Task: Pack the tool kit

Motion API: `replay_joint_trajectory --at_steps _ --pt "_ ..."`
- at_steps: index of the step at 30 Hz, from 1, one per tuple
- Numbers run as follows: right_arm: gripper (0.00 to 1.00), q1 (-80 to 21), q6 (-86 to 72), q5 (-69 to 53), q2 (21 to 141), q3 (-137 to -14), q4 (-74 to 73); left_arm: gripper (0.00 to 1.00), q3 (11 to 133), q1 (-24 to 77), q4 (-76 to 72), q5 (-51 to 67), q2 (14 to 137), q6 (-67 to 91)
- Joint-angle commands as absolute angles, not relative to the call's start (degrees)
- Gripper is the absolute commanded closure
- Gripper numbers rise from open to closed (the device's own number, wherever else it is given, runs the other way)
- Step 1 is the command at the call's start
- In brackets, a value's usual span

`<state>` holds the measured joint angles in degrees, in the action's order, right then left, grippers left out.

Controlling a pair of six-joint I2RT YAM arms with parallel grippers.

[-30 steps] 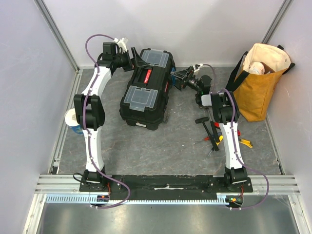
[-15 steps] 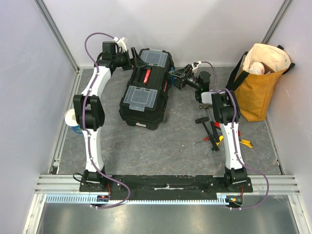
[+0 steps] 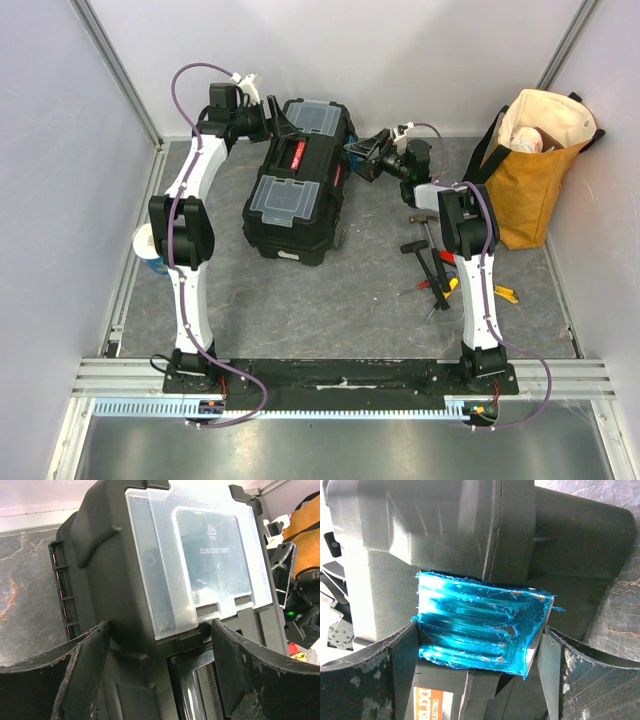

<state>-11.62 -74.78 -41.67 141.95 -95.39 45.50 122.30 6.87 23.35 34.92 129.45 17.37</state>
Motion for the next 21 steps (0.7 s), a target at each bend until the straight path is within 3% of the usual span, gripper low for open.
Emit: replay_joint_trajectory --at_steps 1,18,21 --pt "0.67 -15.12 -66.36 -38.77 136.14 -95.63 43.16 0.18 119.79 12.21 33.75 32.18 132.28 11.17" --pt "0.78 -15.12 -66.27 -34.89 134.74 -92.55 40.34 0.22 112.41 19.07 42.62 18.02 132.63 7.91" --pt "0.75 -15.12 -66.62 -35.33 135.17 -92.72 42.27 0.22 112.15 19.34 43.15 18.45 133.06 8.26"
